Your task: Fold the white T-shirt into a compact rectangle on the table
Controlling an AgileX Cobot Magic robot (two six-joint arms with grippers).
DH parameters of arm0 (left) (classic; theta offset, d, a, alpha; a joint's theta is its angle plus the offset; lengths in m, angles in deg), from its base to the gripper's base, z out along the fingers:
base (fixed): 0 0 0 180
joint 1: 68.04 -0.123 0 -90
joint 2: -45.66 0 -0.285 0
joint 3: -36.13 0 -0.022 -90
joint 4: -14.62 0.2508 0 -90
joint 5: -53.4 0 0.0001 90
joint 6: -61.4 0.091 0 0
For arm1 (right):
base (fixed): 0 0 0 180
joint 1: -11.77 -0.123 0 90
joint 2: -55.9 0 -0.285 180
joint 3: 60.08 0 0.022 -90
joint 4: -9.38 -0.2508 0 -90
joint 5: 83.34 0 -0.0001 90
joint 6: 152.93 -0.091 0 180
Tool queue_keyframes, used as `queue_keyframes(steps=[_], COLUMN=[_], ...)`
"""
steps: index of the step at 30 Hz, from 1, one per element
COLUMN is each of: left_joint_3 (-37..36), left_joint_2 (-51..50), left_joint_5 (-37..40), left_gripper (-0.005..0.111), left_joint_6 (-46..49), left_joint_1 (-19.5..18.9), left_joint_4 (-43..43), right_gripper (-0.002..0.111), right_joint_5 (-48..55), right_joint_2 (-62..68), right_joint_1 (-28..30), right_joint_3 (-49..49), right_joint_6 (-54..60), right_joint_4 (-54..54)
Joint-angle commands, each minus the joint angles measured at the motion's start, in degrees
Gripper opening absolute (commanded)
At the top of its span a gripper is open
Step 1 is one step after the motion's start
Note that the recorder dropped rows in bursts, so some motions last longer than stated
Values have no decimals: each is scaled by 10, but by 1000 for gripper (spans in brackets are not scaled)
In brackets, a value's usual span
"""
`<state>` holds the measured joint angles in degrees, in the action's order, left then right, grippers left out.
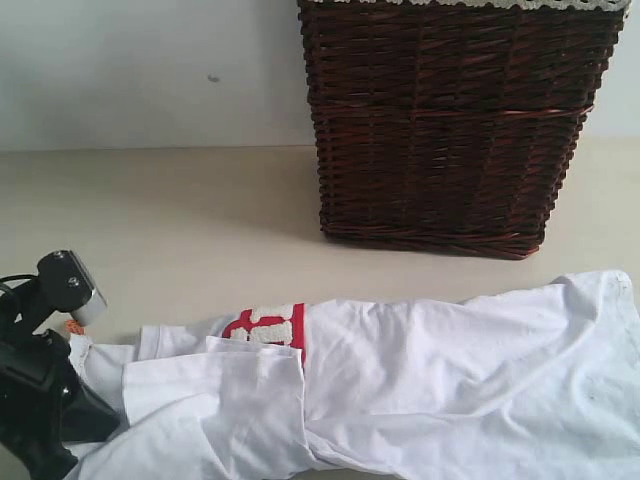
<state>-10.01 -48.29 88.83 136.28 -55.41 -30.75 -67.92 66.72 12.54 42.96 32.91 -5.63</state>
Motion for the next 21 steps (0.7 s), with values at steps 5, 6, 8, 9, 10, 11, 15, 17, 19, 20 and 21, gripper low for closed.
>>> queue_keyframes(steps=[5, 6, 8, 9, 10, 11, 15, 17, 19, 20, 21], left_joint_3=[-4, -4, -4, -4, -4, -4, -3, 13, 31, 41, 50], left_joint_2=[1, 1, 1, 0, -3, -7, -8, 6, 21, 29, 35], left_joint_5=[3, 8, 24, 33, 41, 54, 29, 17, 16, 17, 17], left_gripper=[6, 6, 6, 6, 6, 6, 6, 6, 6, 6, 6], left_joint_6=[-34, -43, -55, -61, -64, -65, -65, -67, -68, -70, -74], left_joint_1=[-1, -1, -1, -1, -1, -1, -1, -1, -1, -1, -1], left_joint_4=[21, 33, 52, 60, 65, 69, 42, 39, 39, 39, 39], right_gripper=[21, 21, 21, 21, 21, 21, 21, 21, 21, 21, 21], right_joint_5=[-3, -3, -3, -3, -3, -3, -3, -3, -3, -3, -3], right_joint_2=[-3, -3, -3, -3, -3, -3, -3, -3, -3, -3, -3], right_joint_1=[-1, -1, -1, -1, -1, -1, -1, -1, -1, -1, -1], right_joint_3=[-3, -3, -3, -3, -3, -3, -3, -3, -3, -3, -3], right_joint_6=[1, 1, 1, 1, 1, 1, 1, 1, 1, 1, 1], right_joint_4=[0, 0, 0, 0, 0, 0, 0, 0, 0, 0, 0])
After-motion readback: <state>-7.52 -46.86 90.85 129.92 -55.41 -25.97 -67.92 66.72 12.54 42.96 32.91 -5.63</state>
